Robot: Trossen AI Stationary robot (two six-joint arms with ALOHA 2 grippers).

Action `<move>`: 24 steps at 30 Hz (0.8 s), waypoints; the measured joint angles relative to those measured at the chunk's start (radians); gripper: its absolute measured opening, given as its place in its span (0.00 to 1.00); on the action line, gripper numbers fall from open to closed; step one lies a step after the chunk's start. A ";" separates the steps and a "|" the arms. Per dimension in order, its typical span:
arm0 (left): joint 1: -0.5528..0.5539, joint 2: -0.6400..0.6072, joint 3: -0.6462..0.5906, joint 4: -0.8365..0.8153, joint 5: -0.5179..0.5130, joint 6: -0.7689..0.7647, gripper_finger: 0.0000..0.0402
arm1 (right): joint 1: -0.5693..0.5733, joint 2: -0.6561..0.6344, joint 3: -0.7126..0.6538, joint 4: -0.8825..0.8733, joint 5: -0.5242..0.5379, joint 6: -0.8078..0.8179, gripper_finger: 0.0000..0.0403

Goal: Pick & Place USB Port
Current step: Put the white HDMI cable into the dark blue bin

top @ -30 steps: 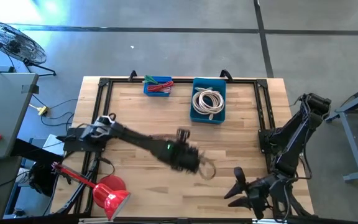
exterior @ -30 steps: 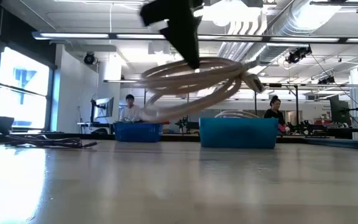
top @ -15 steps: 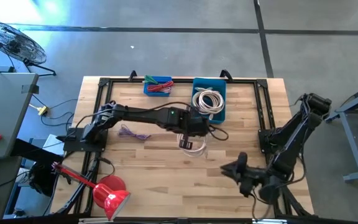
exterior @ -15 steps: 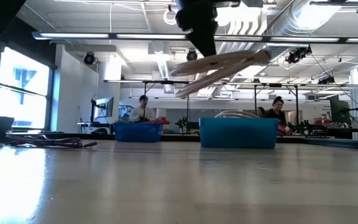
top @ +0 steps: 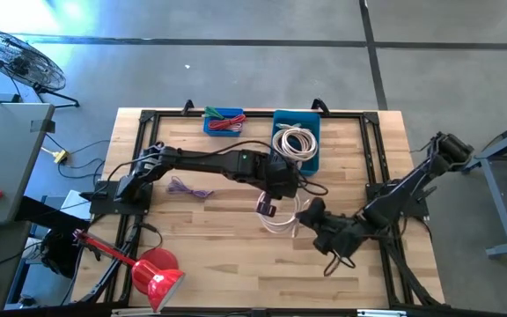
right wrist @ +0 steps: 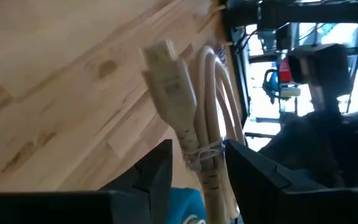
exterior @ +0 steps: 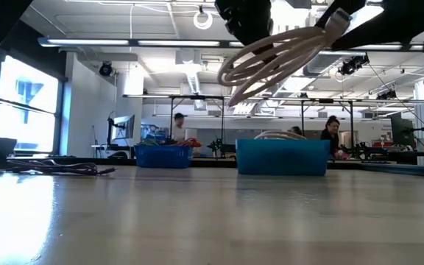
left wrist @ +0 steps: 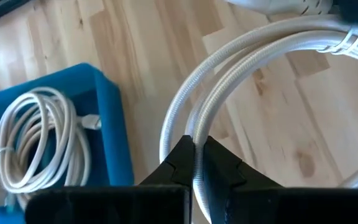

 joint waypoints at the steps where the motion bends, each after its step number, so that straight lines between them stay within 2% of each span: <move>1: 0.000 0.000 0.000 0.008 0.014 0.000 0.02 | -0.016 0.000 0.000 0.002 -0.014 -0.014 0.35; 7: 0.002 0.000 0.000 0.033 0.047 0.007 0.02 | -0.087 -0.001 0.001 0.008 -0.107 -0.039 0.33; 10: 0.000 0.000 0.000 0.033 0.004 0.024 0.02 | -0.101 -0.001 0.001 0.008 -0.115 -0.041 0.24; 12: 0.000 0.000 0.000 0.037 -0.026 0.041 0.05 | -0.104 -0.001 0.002 0.006 -0.084 -0.047 0.15; 18: 0.002 -0.003 0.002 0.048 -0.048 0.028 0.20 | -0.103 0.000 0.001 0.004 0.073 -0.068 0.14; 22: 0.003 -0.019 0.002 0.031 -0.063 0.025 0.24 | -0.112 -0.009 0.001 -0.019 0.098 -0.067 0.13; 24: 0.000 -0.043 0.002 0.023 -0.129 0.026 0.24 | -0.128 -0.017 0.001 -0.026 0.109 -0.043 0.13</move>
